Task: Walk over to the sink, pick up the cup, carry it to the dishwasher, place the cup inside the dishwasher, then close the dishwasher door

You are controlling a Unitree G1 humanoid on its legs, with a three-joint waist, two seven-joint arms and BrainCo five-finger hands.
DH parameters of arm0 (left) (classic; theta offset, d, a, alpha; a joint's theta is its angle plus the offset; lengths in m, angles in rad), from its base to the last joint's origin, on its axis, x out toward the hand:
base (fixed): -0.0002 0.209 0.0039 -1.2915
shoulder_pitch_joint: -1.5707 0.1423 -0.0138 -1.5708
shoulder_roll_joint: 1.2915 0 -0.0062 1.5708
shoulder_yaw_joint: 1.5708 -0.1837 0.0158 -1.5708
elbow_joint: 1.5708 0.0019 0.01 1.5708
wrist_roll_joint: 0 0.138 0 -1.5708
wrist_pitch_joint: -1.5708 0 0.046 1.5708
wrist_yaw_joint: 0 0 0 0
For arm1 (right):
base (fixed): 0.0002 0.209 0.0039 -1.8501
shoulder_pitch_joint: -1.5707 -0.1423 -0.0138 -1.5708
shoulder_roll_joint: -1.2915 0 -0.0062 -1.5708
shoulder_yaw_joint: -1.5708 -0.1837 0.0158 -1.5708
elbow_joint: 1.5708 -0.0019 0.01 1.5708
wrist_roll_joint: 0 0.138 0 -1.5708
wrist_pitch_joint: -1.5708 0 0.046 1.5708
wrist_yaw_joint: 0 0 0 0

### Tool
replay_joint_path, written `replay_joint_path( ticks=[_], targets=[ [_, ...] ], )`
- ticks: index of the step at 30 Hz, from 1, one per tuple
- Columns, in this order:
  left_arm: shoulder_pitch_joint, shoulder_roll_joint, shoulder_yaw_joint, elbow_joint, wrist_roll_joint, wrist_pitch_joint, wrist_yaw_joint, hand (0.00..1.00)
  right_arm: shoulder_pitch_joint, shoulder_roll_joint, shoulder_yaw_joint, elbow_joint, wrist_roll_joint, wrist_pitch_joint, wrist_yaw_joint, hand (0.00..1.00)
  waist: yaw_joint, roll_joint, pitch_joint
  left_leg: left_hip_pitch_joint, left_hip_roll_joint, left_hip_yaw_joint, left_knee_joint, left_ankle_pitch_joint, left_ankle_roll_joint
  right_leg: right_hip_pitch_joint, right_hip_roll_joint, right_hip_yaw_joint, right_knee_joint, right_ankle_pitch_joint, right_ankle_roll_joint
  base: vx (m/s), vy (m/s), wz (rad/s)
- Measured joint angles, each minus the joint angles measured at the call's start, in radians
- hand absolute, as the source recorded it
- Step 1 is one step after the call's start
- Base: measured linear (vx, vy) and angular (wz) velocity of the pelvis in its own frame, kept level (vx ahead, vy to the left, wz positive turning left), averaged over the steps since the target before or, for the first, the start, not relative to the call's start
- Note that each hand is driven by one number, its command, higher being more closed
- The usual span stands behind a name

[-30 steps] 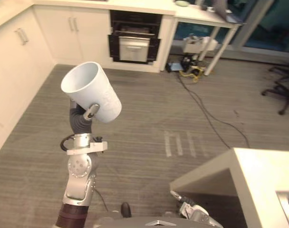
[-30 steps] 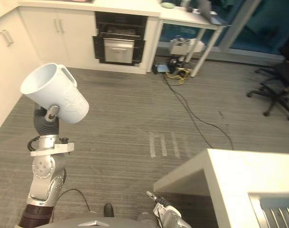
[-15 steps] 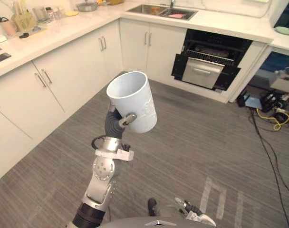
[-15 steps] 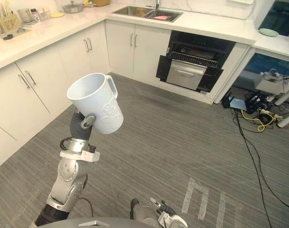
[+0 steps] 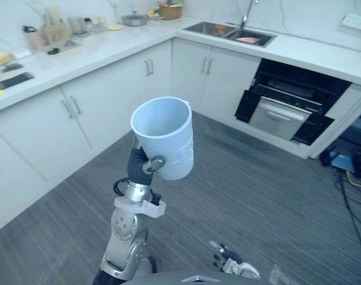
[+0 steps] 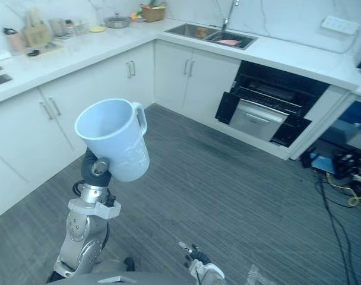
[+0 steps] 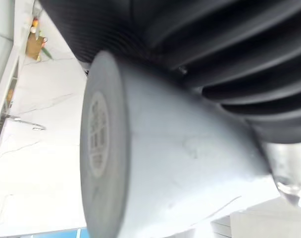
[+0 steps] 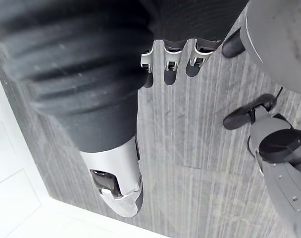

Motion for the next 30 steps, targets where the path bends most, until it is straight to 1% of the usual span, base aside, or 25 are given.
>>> replay_joint_path(
  ticks=[1,2,3,4,5,11,13,15,16,18,19,20,21,22,23,24,25,26,27,28,29,30],
  targets=[
    [-0.001,0.007,0.000,-0.001,-0.009,0.000,0.000,1.00,0.001,0.023,0.001,0.010,0.001,-0.002,0.000,0.00,0.000,-0.023,-0.009,-0.004,-0.007,0.023,0.018,-0.010,0.009,-0.001,-0.015,0.032,-0.009,0.002,0.007,0.46,0.213,-0.25],
    [0.000,0.013,0.000,-0.001,-0.010,0.000,0.001,1.00,0.000,0.033,0.001,0.022,0.001,-0.003,0.000,0.00,-0.003,-0.031,-0.013,-0.003,-0.011,0.027,0.018,-0.012,0.011,-0.001,-0.018,0.046,-0.013,0.008,0.014,0.39,0.197,-0.19],
    [-0.004,0.026,-0.012,-0.001,-0.010,0.000,0.001,1.00,-0.013,0.041,0.002,0.028,0.001,-0.004,-0.002,0.00,-0.015,-0.034,-0.015,0.004,-0.016,0.032,0.016,-0.017,0.019,0.001,-0.029,0.058,-0.011,0.019,0.017,0.22,0.119,-0.12],
    [-0.007,0.036,-0.038,-0.002,-0.010,0.000,0.000,1.00,-0.022,0.047,0.003,0.034,0.001,-0.007,-0.004,0.00,-0.018,-0.033,-0.014,0.023,-0.018,0.044,0.011,-0.023,0.029,0.009,-0.031,0.067,0.000,0.022,0.020,0.16,0.094,-0.06],
    [-0.098,0.103,-0.185,0.098,-0.009,0.020,-0.019,1.00,-0.075,-0.026,0.040,0.190,0.029,-0.043,-0.009,0.00,-0.066,-0.027,-0.035,0.120,-0.067,0.047,-0.316,0.157,0.009,-0.064,-0.045,0.088,0.007,0.011,0.032,0.07,0.021,-0.05],
    [-0.104,0.103,-0.182,0.098,-0.009,0.020,-0.019,1.00,-0.073,-0.028,0.040,0.190,0.029,-0.041,-0.009,0.00,-0.068,-0.025,-0.031,0.123,-0.064,0.052,-0.317,0.156,0.011,-0.059,-0.045,0.085,-0.003,0.014,0.029,0.00,-0.042,-0.02],
    [-0.102,0.102,-0.171,0.098,-0.009,0.020,-0.017,1.00,-0.073,-0.032,0.042,0.188,0.021,-0.031,-0.006,0.00,-0.067,-0.020,-0.028,0.126,-0.059,0.058,-0.320,0.157,0.011,-0.050,-0.048,0.077,-0.025,0.024,0.028,-0.01,-0.035,-0.06],
    [-0.087,0.095,-0.135,0.098,-0.009,0.020,-0.010,1.00,-0.073,-0.044,0.051,0.187,0.019,-0.014,0.001,0.00,-0.062,-0.014,-0.024,0.141,-0.056,0.069,-0.339,0.162,0.008,-0.047,-0.064,0.026,-0.038,0.027,0.027,-0.03,-0.032,-0.17],
    [-0.070,0.094,-0.105,0.098,-0.010,0.020,-0.002,1.00,-0.072,-0.048,0.064,0.185,0.017,-0.005,0.005,0.00,-0.059,-0.012,-0.023,0.153,-0.056,0.074,-0.354,0.163,0.007,-0.044,-0.083,-0.033,-0.046,0.032,0.033,-0.03,-0.021,-0.14],
    [-0.041,0.091,-0.053,0.098,-0.011,0.019,0.016,1.00,-0.072,-0.053,0.068,0.185,-0.017,-0.005,0.020,0.00,-0.064,-0.009,-0.023,0.168,-0.056,0.073,-0.372,0.164,0.005,-0.029,-0.104,-0.116,-0.058,0.036,0.044,0.01,-0.039,0.11],
    [-0.029,0.088,-0.027,0.102,-0.013,0.018,0.019,1.00,-0.073,-0.058,0.068,0.185,-0.024,-0.003,0.025,0.00,-0.062,-0.007,-0.022,0.174,-0.061,0.072,-0.382,0.168,0.005,-0.021,-0.119,-0.169,-0.057,0.029,0.049,0.04,-0.044,0.34],
    [-0.023,0.087,-0.018,0.102,-0.015,0.017,0.022,1.00,-0.072,-0.062,0.068,0.186,-0.031,-0.001,0.028,0.00,-0.062,-0.010,-0.021,0.173,-0.064,0.073,-0.383,0.168,0.005,-0.021,-0.127,-0.191,-0.053,0.022,0.051,0.06,-0.023,0.53],
    [-0.015,0.086,-0.002,0.102,-0.018,0.015,0.029,1.00,-0.078,-0.072,0.068,0.187,-0.053,0.001,0.039,0.00,-0.060,-0.013,-0.017,0.168,-0.077,0.079,-0.375,0.165,0.009,-0.021,-0.148,-0.238,-0.030,-0.002,0.058,0.10,0.005,0.67],
    [-0.012,0.086,0.010,0.103,-0.018,0.015,0.031,1.00,-0.079,-0.079,0.064,0.190,-0.060,0.001,0.044,0.00,-0.060,-0.016,-0.015,0.159,-0.090,0.081,-0.344,0.146,0.017,-0.020,-0.172,-0.270,0.000,-0.032,0.061,0.17,0.028,0.99],
    [-0.008,0.088,0.016,0.102,-0.020,0.013,0.030,1.00,-0.073,-0.086,0.056,0.203,-0.060,0.003,0.045,0.00,-0.058,-0.028,-0.017,0.145,-0.113,0.081,-0.273,0.097,0.014,-0.008,-0.208,-0.316,0.035,-0.067,0.074,0.13,0.030,0.90],
    [-0.005,0.082,0.016,0.102,-0.025,0.007,0.030,1.00,-0.062,-0.091,0.052,0.214,-0.060,0.004,0.045,0.00,-0.060,-0.028,-0.019,0.146,-0.118,0.073,-0.239,0.063,0.011,0.001,-0.216,-0.336,0.074,-0.075,0.085,0.21,0.009,0.75],
    [-0.001,0.065,0.033,0.110,-0.039,0.000,0.030,1.00,-0.087,-0.102,0.029,0.222,-0.065,0.000,0.037,0.00,-0.051,-0.013,-0.003,0.154,-0.120,0.059,-0.215,0.028,0.036,-0.087,-0.250,-0.410,0.321,-0.079,0.064,0.14,0.019,0.33],
    [0.001,0.062,0.047,0.113,-0.048,0.001,0.031,1.00,-0.097,-0.119,0.016,0.207,-0.067,-0.002,0.039,0.00,-0.051,-0.002,0.007,0.175,-0.113,0.053,-0.210,0.012,0.042,-0.185,-0.284,-0.450,0.543,-0.022,-0.025,0.22,0.071,0.22],
    [0.000,0.058,0.055,0.119,-0.048,0.001,0.033,1.00,-0.097,-0.130,0.003,0.191,-0.068,-0.003,0.044,0.00,-0.057,0.005,0.013,0.204,-0.106,0.044,-0.216,0.001,0.049,-0.254,-0.309,-0.453,0.706,0.053,-0.076,0.14,0.089,0.15],
    [-0.002,0.068,0.062,0.120,-0.046,-0.002,0.039,1.00,-0.100,-0.130,-0.004,0.187,-0.071,-0.011,0.048,0.00,-0.064,0.007,0.023,0.231,-0.096,0.036,-0.213,-0.016,0.049,-0.302,-0.307,-0.437,0.801,0.052,-0.064,0.28,0.071,0.18],
    [-0.006,0.069,0.078,0.129,-0.043,-0.010,0.059,1.00,-0.101,-0.124,-0.003,0.185,-0.081,-0.020,0.060,0.00,-0.072,-0.003,0.026,0.259,-0.079,0.028,-0.215,-0.035,0.041,-0.344,-0.281,-0.435,0.814,0.000,-0.030,0.32,0.008,0.20],
    [-0.020,0.069,0.096,0.153,-0.041,-0.017,0.083,1.00,-0.100,-0.111,-0.006,0.183,-0.081,-0.033,0.079,0.00,-0.085,-0.007,0.029,0.283,-0.055,0.018,-0.215,-0.057,0.027,-0.372,-0.225,-0.431,0.680,-0.035,0.009,0.27,-0.002,0.14]
  ],
)
